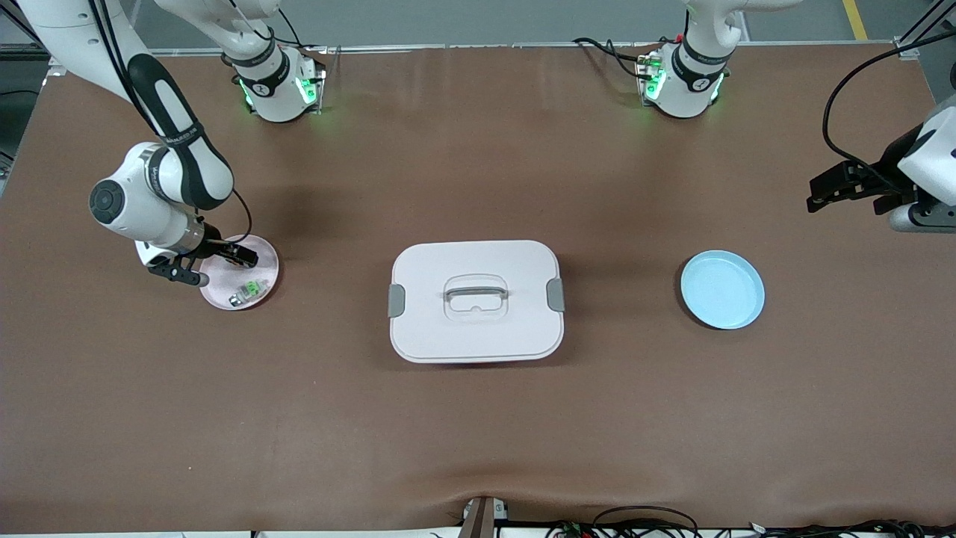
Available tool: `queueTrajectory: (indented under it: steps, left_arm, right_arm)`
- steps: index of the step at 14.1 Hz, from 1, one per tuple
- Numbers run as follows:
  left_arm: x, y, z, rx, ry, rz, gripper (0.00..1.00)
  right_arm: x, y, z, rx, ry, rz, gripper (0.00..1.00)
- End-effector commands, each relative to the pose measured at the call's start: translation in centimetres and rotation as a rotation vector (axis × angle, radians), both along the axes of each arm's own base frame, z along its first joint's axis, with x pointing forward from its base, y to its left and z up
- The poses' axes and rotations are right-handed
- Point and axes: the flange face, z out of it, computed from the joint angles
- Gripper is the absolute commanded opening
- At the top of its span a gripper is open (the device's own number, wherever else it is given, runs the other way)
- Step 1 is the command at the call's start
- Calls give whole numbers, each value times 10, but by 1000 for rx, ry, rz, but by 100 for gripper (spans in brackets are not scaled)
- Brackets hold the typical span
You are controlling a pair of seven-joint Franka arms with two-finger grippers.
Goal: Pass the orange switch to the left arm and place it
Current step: 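Close the right gripper on the black-orange switch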
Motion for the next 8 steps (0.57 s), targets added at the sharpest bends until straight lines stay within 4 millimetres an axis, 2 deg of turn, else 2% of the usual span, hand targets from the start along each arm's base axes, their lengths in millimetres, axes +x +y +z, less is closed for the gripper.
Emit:
queueTrajectory:
  steps: [1, 3, 4, 6, 7, 8]
  left_arm:
    - [0, 1, 4, 18, 4, -5, 100]
    - [0, 1, 4, 18, 4, -5, 100]
    - [0, 1, 4, 20, 4, -5, 100]
    - [1, 1, 3, 20, 7, -7, 100]
    - [1, 1, 3, 20, 7, -7, 100]
    - [1, 1, 3, 20, 7, -5, 100]
  right_arm:
    - [-1, 2, -5, 4, -3, 6, 100]
    - [-1, 7, -6, 5, 0, 17, 100]
    - [-1, 9, -6, 5, 1, 20, 80]
    - [-2, 11, -6, 7, 6, 24, 19]
    - [-2, 11, -5, 8, 9, 17, 0]
    - [-2, 11, -5, 9, 15, 6, 0]
